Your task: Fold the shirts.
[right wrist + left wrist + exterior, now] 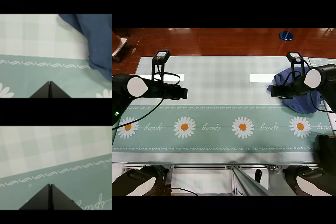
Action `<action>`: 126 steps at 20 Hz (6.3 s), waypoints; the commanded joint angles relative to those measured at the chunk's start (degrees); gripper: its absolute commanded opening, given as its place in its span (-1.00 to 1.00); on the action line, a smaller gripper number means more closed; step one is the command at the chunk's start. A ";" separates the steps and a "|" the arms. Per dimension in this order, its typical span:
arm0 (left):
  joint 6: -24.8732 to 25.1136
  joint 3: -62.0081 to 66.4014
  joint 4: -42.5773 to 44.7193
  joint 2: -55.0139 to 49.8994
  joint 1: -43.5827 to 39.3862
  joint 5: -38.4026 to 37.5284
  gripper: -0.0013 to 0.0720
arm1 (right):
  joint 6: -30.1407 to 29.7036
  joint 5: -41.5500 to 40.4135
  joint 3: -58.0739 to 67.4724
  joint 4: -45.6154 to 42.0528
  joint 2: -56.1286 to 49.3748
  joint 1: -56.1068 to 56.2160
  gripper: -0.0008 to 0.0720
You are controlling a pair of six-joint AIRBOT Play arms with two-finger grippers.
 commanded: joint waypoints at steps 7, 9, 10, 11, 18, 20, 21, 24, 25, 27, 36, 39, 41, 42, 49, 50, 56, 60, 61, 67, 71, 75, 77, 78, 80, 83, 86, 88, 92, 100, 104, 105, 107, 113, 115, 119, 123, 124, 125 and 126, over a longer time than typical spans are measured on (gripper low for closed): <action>0.00 -0.02 0.00 -0.02 0.00 0.02 -0.92 | 0.02 0.00 -0.02 0.02 -0.04 0.02 -0.90; 0.02 -0.02 0.00 -0.02 0.00 0.02 -0.92 | 0.02 0.00 -0.02 0.02 -0.04 0.02 -0.90; 0.00 -0.02 0.00 -0.02 0.00 0.02 -0.92 | 0.00 0.00 -0.02 0.02 -0.04 0.02 -0.90; 0.00 -0.02 0.00 -0.02 0.00 0.02 -0.92 | 0.04 -0.07 -0.02 0.09 -0.04 0.02 -0.90; 0.00 -0.02 0.00 -0.04 0.00 5.05 -0.92 | -0.24 -5.86 -0.02 -4.39 -0.04 0.02 -0.89; -0.02 -0.02 -0.04 -0.09 0.00 9.25 -0.91 | 0.94 -7.17 -0.04 -18.34 -0.11 0.00 -0.58; -0.02 -0.02 -0.04 -0.31 0.00 10.86 -0.75 | 4.57 -8.26 -0.04 -27.08 -0.48 -0.52 0.10; -0.46 -0.02 0.00 -2.34 0.00 13.88 0.42 | 12.92 -11.43 -0.02 -38.75 -2.71 -7.17 0.17; -0.46 -0.02 0.00 -3.04 0.00 13.86 0.42 | 15.78 -13.07 -0.02 -38.34 -3.63 -10.86 0.16; -0.46 -0.02 0.00 -4.46 0.00 14.05 0.42 | 20.94 -16.81 -0.02 -36.17 -6.01 -18.93 0.16; -0.48 0.00 -0.04 -9.51 0.00 18.80 0.42 | -3.74 -22.25 13.64 1.01 -27.91 -37.33 0.15; -0.48 -0.02 -0.44 -10.40 0.00 18.64 0.42 | -6.03 -18.14 16.63 5.66 -32.94 -36.50 0.13; -0.48 0.00 -0.55 -10.34 0.00 18.14 0.42 | -9.05 -16.59 16.63 11.37 -33.42 -36.20 -0.06; -0.48 0.04 -1.16 -10.32 0.00 17.00 0.42 | -12.52 -15.15 16.63 15.28 -33.20 -36.02 -0.38; 3.69 1.79 -1.38 -4.02 0.13 -1.05 0.42 | -24.72 -5.95 16.63 30.53 -22.99 -35.91 -0.89; 3.54 1.22 -1.55 -1.25 0.04 -2.47 0.42 | -25.31 -6.69 16.63 31.15 -19.56 -35.91 -0.90; -9.14 -16.50 -10.47 19.87 -1.62 3.80 0.42 | -30.62 -7.54 26.99 41.79 -1.03 -32.59 -0.90; -10.93 -22.18 -11.04 25.86 -2.27 4.79 0.42 | -30.60 -8.90 40.83 39.15 4.48 -23.37 -0.90; -10.93 -22.16 -11.47 26.05 -2.29 4.85 0.42 | -30.58 -8.85 43.93 38.73 5.05 -21.11 -0.90; -10.93 -22.18 -13.11 25.90 -2.97 5.05 0.42 | -29.00 -0.39 47.58 38.60 7.41 -9.64 -0.90; -10.93 -22.18 -13.11 25.90 -2.97 5.05 0.42 | -26.49 5.97 40.59 35.82 7.41 2.45 -0.90; -10.67 -22.18 -12.92 25.90 -2.95 5.05 0.42 | -22.47 -1.05 22.51 32.57 7.41 15.15 -0.90; -9.38 -22.12 -12.13 25.90 -2.84 5.01 0.42 | -19.76 -6.78 12.46 32.70 6.64 19.32 -0.90; -9.40 -22.12 -11.28 25.92 -2.84 4.98 0.42 | -18.47 -8.68 8.35 32.94 5.42 20.98 -0.90; -9.40 -22.12 -10.49 25.90 -2.84 4.98 0.42 | -16.39 -11.19 2.97 32.94 1.90 23.34 -0.90; -9.42 -22.14 -10.56 25.90 -2.86 4.42 0.42 | -14.23 -12.61 1.70 33.73 -4.00 24.48 -0.88; -9.42 -22.12 -10.58 25.90 -2.86 4.39 0.42 | -13.07 -13.25 2.80 34.32 -5.14 21.64 0.14; -9.40 -22.12 -10.58 25.90 -2.86 3.56 0.42 | -13.51 -10.16 5.27 34.25 -2.14 14.58 0.14; -9.40 -22.18 -11.04 25.90 -2.89 -4.76 0.42 | -13.16 -2.25 6.32 22.97 10.10 -9.49 0.14; 0.76 -36.11 -38.51 17.66 -11.87 4.24 0.42 | -14.91 -2.10 -23.93 27.43 21.94 -40.81 0.13; 9.35 -33.59 -47.36 8.07 -15.78 17.99 0.42 | -16.96 -2.64 -31.65 28.89 21.94 -35.12 0.13; 11.13 -32.24 -48.17 6.08 -15.87 18.05 0.42 | -16.96 -2.64 -32.26 28.89 21.92 -33.53 0.13; 12.09 -29.88 -48.22 2.32 -15.85 16.98 0.42 | -16.83 -3.28 -32.79 28.92 21.35 -29.68 0.13; 20.06 -26.27 -48.04 -2.75 -15.37 7.48 -0.92 | -16.28 -9.11 -32.52 36.06 9.46 -17.16 0.13; 20.74 -26.27 -48.02 -2.75 -14.36 5.46 -0.92 | -16.52 -11.21 -31.19 37.94 4.70 -14.25 0.13; 20.87 -26.27 -48.02 -2.75 -12.92 4.96 -0.92 | -18.64 -11.28 -24.46 39.93 -5.81 -9.01 0.13; 20.87 -26.27 -48.04 -2.75 -12.74 4.96 -0.92 | -19.26 -10.82 -17.16 44.19 -13.16 -7.63 0.13; 20.87 -26.27 -48.04 -2.75 -12.74 5.01 -0.92 | -19.76 -10.78 -15.78 45.29 -14.36 -7.58 0.13; 20.87 -26.27 -48.04 -2.75 -12.72 5.01 -0.92 | -19.93 -10.45 -14.67 46.14 -15.37 -7.58 0.12; 20.87 -26.27 -48.04 -2.75 -12.72 5.01 -0.92 | -20.37 -9.88 -13.62 46.75 -16.37 -7.58 0.10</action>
